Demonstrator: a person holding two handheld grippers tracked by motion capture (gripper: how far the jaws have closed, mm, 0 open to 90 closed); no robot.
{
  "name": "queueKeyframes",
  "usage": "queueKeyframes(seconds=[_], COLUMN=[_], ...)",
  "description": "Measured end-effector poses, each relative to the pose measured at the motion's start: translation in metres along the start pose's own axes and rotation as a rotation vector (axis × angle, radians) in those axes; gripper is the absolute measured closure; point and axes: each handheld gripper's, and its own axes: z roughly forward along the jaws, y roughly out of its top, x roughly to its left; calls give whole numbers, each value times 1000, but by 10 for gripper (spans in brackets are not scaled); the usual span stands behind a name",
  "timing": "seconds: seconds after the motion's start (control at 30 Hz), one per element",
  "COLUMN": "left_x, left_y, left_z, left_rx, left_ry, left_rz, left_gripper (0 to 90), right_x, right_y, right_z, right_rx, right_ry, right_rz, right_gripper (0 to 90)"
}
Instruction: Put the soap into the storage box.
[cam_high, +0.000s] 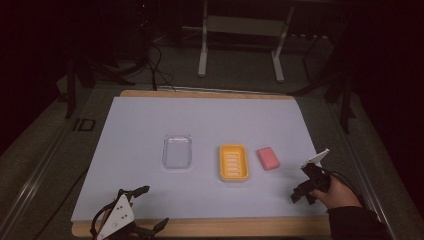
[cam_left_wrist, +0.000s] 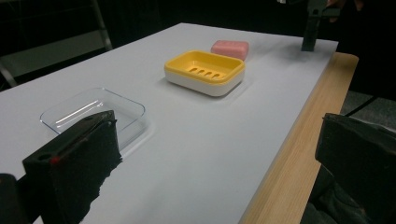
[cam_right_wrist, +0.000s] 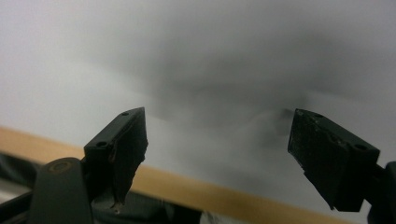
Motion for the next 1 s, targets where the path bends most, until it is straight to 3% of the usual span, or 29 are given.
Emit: queueKeyframes(seconds=[0.07,0.1,0.27,0.4,0.5,0.67,1.0], left_x=[0,0,0,0,0,0,0], left_y=[0,0,0,0,0,0,0], left_z=[0,0,0,0,0,0,0], left_rx=[-1,-1,0,1,-1,-2,-2], left_ry=[0,0,-1,-2,1,2,0], left_rz=[0,0,-1,0,1,-1,0], left_gripper=[3,2,2,3,2,3,3], right_x=[1,2,5,7,13,21,36], right_y=[0,0,1,2,3,7,23], right_z=[0,0,1,1,0,-1,-12], right_rx=[22,65,155,186,227,231,179], right_ry=[-7,-15,-33,-42,-60,-51,-50], right_rz=[-8,-15,-47,-73,-135,-209,-240], right_gripper=[196,196,197,198,197,193,188])
